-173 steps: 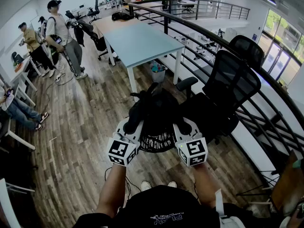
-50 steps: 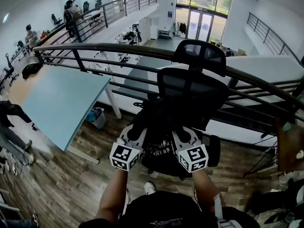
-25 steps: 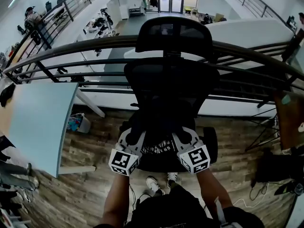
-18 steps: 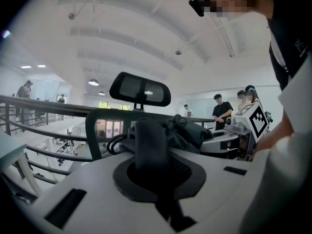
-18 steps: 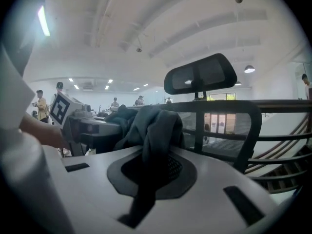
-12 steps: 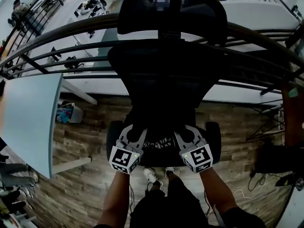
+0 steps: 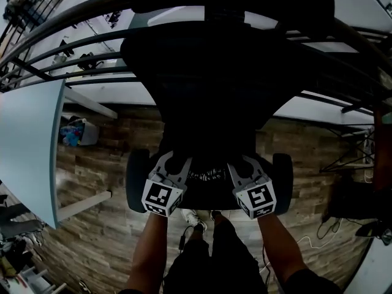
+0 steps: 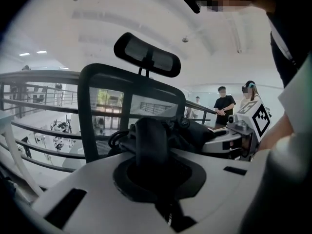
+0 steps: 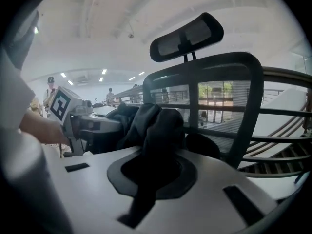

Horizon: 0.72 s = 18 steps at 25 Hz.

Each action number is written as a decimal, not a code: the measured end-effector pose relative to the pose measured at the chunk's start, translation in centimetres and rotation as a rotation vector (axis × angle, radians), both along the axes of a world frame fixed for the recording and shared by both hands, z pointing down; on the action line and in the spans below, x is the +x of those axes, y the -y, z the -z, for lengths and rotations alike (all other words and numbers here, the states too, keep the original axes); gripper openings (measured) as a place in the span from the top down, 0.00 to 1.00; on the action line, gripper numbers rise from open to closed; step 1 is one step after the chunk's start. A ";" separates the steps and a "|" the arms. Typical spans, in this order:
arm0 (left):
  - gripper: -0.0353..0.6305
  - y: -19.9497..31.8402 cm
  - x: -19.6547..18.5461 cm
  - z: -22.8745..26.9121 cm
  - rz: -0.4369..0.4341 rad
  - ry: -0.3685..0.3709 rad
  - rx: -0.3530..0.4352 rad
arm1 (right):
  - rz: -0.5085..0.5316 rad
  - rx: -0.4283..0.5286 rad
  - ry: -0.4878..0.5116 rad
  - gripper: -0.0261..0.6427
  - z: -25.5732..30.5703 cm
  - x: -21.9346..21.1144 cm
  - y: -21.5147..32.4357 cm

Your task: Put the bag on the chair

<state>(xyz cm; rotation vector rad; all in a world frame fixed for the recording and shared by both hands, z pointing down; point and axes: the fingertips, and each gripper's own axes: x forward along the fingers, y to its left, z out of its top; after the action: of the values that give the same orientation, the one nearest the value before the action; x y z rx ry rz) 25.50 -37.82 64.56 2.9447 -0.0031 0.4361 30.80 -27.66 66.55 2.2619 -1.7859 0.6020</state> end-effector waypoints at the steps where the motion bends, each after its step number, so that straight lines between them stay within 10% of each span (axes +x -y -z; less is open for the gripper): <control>1: 0.90 -0.2 0.0 -0.7 0.000 0.011 -0.010 | 0.005 -0.006 -0.002 0.92 -0.6 0.0 -0.1; 18: 0.90 -1.9 1.8 -9.5 0.002 0.140 -0.094 | -0.050 -0.092 0.078 0.92 -9.6 2.3 -2.0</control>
<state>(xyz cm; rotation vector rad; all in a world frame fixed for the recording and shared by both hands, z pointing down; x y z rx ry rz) 27.33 -35.92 74.09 2.8159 -0.0030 0.6232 33.15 -25.68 76.10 2.2564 -1.7030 0.7759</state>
